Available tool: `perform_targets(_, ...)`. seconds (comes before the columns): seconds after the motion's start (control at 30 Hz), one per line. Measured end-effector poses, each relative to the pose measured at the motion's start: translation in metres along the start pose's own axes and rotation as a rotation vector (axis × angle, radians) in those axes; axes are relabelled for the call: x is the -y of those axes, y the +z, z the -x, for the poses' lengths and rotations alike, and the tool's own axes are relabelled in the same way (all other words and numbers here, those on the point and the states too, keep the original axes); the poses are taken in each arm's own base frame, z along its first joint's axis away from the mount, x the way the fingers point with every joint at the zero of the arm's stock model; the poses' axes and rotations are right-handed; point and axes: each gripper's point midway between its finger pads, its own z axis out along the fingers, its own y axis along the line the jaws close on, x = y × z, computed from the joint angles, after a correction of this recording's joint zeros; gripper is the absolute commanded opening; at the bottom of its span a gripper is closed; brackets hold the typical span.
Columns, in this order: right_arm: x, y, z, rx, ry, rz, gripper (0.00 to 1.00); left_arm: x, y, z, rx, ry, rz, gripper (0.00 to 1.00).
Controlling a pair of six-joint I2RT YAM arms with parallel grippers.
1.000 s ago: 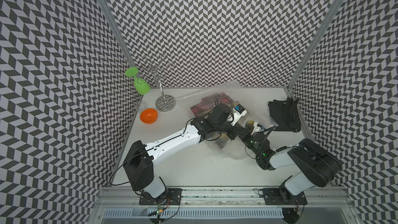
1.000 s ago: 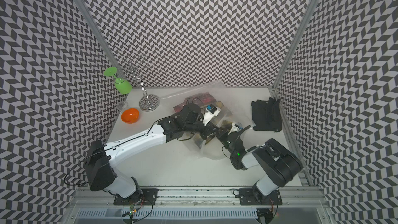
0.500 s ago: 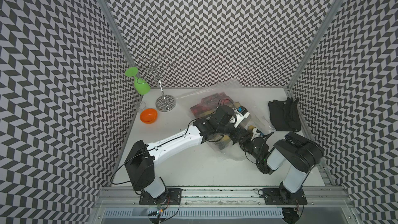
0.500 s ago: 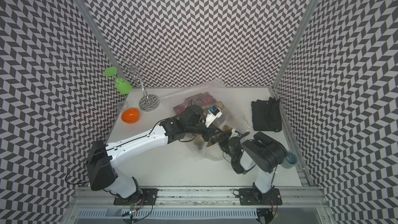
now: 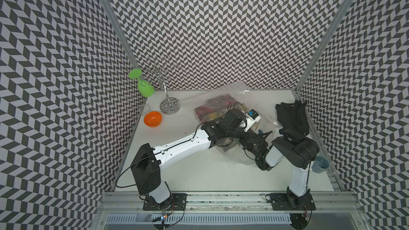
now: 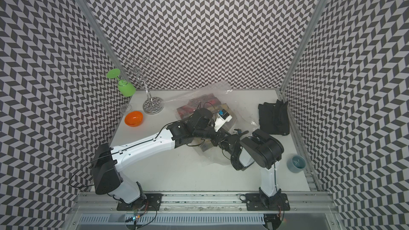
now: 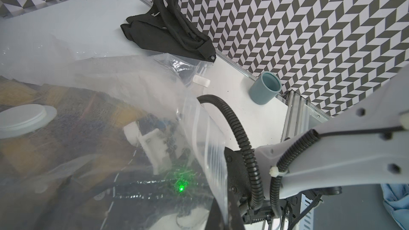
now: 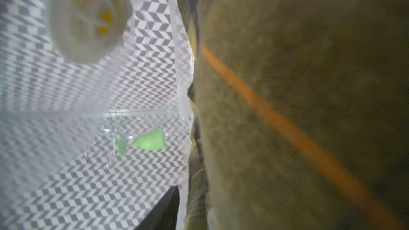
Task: Place the folded shirt into the vacuum bag
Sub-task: Place the shirt in the vacuum bag.
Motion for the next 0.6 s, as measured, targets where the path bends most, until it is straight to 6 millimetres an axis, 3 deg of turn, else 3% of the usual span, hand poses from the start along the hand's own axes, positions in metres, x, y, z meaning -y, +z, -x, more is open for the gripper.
perform_targets(0.1,0.002,0.003,0.004,0.009,-0.027,0.004,0.16,-0.001,0.000,0.000,0.001,0.001,0.004,0.00)
perform_targets(0.2,0.000,0.003,0.007,0.010,-0.062,0.024,0.06,-0.001,0.000,0.000,0.001,0.001,0.006,0.00)
perform_targets(0.47,-0.016,0.002,0.011,-0.057,-0.133,0.111,0.00,-0.003,0.001,-0.004,-0.007,0.000,0.012,0.00)
perform_targets(0.6,-0.057,0.011,0.008,-0.100,-0.198,0.230,0.00,-0.004,0.002,-0.006,-0.012,-0.002,0.012,0.00)
